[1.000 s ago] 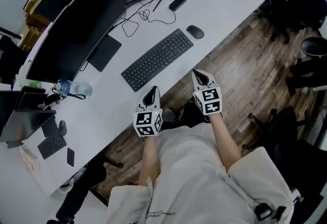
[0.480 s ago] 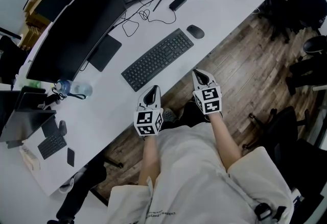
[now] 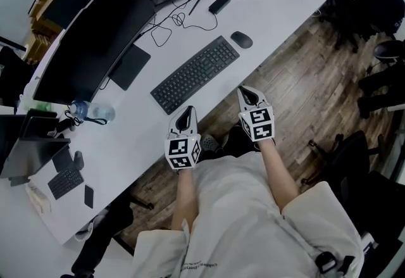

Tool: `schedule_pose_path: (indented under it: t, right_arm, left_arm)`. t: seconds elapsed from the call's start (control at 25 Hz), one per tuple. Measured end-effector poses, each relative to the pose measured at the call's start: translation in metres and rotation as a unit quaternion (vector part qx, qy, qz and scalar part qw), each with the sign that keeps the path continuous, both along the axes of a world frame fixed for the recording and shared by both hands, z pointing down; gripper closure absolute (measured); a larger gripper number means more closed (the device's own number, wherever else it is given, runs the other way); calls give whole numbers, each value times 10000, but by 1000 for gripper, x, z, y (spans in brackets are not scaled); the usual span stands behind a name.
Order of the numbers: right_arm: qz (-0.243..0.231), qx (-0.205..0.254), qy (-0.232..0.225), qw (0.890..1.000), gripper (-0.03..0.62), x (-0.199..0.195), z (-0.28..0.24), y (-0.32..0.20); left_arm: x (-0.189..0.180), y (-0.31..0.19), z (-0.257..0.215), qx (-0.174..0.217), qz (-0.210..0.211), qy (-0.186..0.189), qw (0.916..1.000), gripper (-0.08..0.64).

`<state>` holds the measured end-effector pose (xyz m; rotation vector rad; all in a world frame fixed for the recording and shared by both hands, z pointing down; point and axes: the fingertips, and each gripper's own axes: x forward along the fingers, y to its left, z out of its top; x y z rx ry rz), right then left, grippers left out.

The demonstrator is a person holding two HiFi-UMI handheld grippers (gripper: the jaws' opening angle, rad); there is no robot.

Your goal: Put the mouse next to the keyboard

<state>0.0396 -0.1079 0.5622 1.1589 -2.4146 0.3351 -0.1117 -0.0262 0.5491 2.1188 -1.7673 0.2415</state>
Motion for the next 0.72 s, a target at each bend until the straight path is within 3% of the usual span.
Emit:
schedule_pose_path:
  t: [0.72]
  right_arm:
    - [-127,6,-35,9999,589,-3,-1,4]
  left_arm:
    - [-1,4,-7,145,-89,-39,9998,535]
